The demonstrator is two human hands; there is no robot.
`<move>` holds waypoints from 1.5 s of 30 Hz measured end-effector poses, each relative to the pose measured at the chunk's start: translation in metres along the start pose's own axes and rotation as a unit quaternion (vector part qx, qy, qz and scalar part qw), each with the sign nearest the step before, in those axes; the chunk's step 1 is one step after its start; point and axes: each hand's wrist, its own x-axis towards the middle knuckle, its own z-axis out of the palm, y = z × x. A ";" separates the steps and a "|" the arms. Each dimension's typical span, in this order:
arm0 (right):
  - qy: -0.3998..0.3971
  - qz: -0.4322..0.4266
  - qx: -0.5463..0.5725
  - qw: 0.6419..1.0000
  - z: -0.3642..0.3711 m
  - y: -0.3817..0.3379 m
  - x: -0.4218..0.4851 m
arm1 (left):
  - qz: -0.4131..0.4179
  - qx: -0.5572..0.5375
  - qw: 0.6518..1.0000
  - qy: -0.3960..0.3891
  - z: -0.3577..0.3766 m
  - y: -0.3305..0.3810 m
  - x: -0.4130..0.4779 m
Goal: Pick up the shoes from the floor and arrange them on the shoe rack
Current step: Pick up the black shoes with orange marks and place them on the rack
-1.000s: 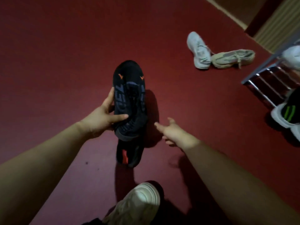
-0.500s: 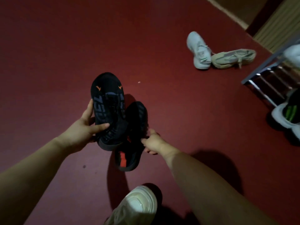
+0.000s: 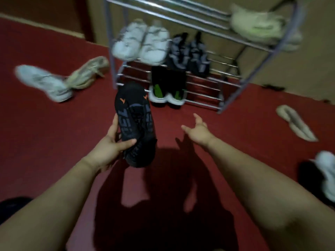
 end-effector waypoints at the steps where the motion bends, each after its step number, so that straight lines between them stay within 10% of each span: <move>1: 0.024 0.028 0.002 0.999 -0.026 0.017 -0.002 | -0.004 0.005 0.999 -0.039 0.021 0.002 0.010; 8: 0.168 0.181 0.045 0.968 -0.155 0.116 -0.055 | -0.004 0.055 0.967 -0.250 0.159 0.021 0.047; 13: 0.128 0.229 0.014 0.965 -0.187 0.167 -0.080 | 0.022 0.066 0.938 -0.340 0.233 0.031 0.049; 26: 0.051 0.220 -0.051 0.973 -0.293 0.395 -0.082 | 0.022 0.142 0.951 -0.276 0.483 -0.002 0.047; 32: 0.076 0.346 0.002 0.935 -0.340 0.526 -0.115 | -0.041 0.174 0.945 -0.275 0.602 -0.037 0.040; 45: 0.115 0.394 0.102 0.906 -0.335 0.620 -0.072 | -0.119 0.214 0.918 -0.311 0.687 -0.107 0.089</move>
